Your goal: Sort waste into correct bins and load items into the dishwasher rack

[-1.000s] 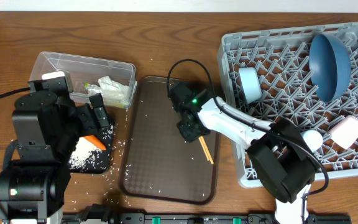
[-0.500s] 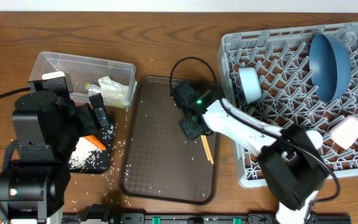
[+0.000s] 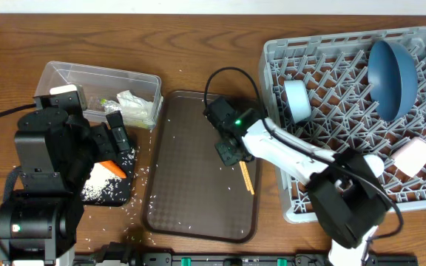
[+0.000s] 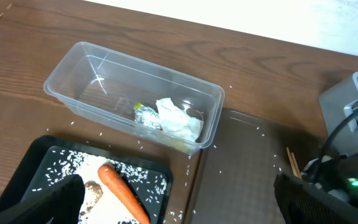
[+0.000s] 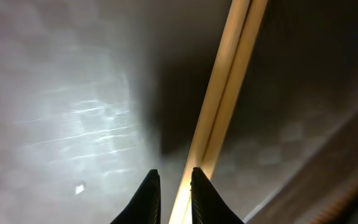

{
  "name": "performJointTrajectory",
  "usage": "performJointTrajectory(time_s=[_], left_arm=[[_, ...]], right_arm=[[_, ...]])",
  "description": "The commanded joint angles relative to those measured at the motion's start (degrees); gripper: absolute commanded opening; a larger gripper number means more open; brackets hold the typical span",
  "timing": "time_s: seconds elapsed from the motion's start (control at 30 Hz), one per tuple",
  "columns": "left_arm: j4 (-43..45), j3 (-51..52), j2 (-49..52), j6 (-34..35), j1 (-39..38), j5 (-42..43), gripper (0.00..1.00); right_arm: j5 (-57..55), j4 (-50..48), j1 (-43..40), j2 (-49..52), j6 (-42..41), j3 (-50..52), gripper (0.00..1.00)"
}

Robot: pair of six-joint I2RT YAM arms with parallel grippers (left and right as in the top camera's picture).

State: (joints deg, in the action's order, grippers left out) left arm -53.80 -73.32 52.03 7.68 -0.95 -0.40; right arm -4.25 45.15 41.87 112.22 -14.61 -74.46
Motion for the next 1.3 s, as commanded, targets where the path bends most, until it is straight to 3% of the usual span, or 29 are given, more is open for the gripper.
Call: performJointTrajectory(time_s=[0.0, 0.2, 0.3, 0.4, 0.67, 0.87, 1.27], left_arm=[[-0.15, -0.09, -0.04, 0.52, 0.24, -0.48, 0.98], [-0.15, -0.09, -0.04, 0.52, 0.24, -0.48, 0.98], [-0.17, -0.09, -0.04, 0.52, 0.24, -0.48, 0.98], [-0.17, -0.09, -0.04, 0.52, 0.24, -0.48, 0.98], [-0.17, -0.09, -0.04, 0.52, 0.24, -0.48, 0.98], [-0.17, -0.09, -0.04, 0.52, 0.24, -0.48, 0.98], [-0.15, -0.09, -0.04, 0.52, 0.24, -0.48, 0.98]], right_arm=[[0.2, -1.03, -0.68, 3.3, -1.25, 1.81, 0.13], [0.2, -2.12, -0.7, 4.68, -2.51, 2.82, 0.12], [0.22, -2.27, -0.52, 4.68, -2.51, 2.64, 0.01], [0.39, -1.2, -0.55, 3.89, -2.71, 1.55, 0.01], [-0.52, 3.52, -1.07, -11.63, -3.37, -5.99, 0.01], [-2.67, 6.64, -6.16, -23.23, -3.34, -6.34, 0.01], [-6.97, 16.46, -13.53, -23.12, 0.55, -5.03, 0.01]])
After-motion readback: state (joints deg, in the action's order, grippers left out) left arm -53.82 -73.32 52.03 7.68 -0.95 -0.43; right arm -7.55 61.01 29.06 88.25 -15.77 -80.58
